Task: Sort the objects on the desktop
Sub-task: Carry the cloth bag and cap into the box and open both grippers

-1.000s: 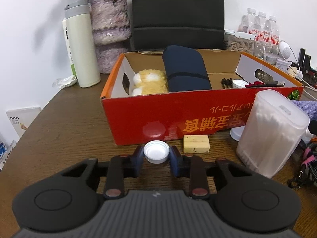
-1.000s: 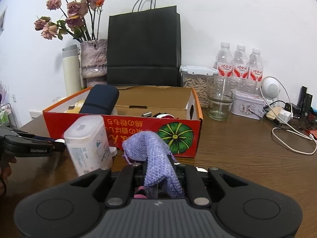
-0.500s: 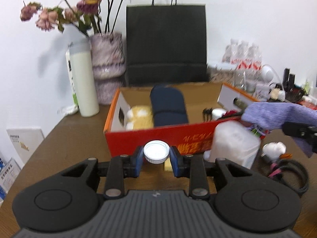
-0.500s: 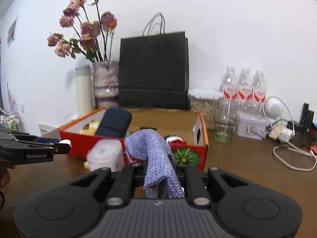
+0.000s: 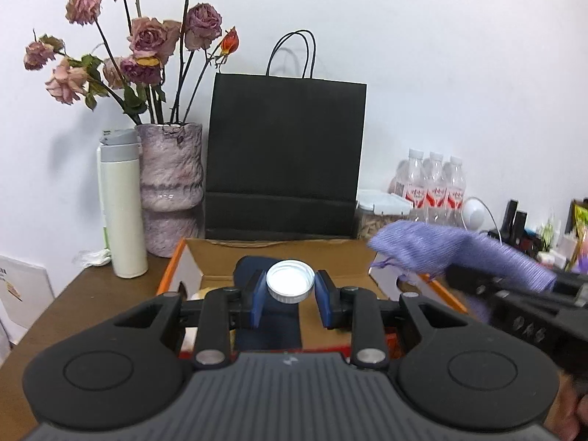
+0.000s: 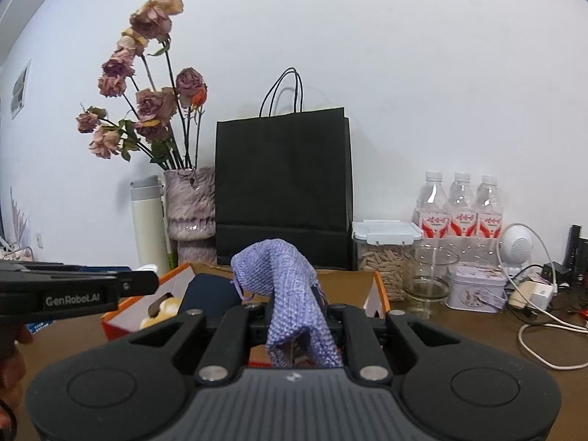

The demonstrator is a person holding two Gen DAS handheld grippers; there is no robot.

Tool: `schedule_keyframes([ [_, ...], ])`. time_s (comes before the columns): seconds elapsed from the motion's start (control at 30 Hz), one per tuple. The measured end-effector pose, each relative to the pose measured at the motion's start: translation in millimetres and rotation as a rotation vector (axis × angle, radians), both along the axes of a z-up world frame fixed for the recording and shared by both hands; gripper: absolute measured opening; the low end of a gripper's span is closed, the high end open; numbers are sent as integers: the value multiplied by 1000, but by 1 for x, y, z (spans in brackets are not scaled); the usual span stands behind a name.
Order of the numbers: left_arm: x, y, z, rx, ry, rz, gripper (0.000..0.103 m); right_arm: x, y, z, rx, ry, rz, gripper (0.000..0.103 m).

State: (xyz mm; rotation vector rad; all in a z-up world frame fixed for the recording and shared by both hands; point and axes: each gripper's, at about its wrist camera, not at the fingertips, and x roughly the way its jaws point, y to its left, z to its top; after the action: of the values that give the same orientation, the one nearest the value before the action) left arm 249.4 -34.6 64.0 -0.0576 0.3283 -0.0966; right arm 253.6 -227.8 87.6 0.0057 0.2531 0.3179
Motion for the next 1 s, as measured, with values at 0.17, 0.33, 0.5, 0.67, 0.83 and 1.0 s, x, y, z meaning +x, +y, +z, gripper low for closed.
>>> schedule_keyframes([
  [0.17, 29, -6, -2, -5, 3, -1, 29, 33, 8, -7, 0, 32, 4, 11],
  [0.33, 56, -13, -8, 19, 11, -13, 29, 66, 14, -19, -12, 74, 4, 11],
  [0.5, 78, -22, -21, 66, 24, -34, 29, 91, 20, -28, -34, 103, 8, 11],
  [0.67, 95, -24, -35, 108, 55, -28, 29, 110, 21, -37, -41, 138, 14, 12],
  [0.83, 99, -24, -43, 144, 65, -22, 29, 116, 20, -45, -46, 165, 3, 11],
  [1.0, 99, -26, -47, 165, 67, -24, 30, 115, 22, -47, -60, 171, 4, 13],
])
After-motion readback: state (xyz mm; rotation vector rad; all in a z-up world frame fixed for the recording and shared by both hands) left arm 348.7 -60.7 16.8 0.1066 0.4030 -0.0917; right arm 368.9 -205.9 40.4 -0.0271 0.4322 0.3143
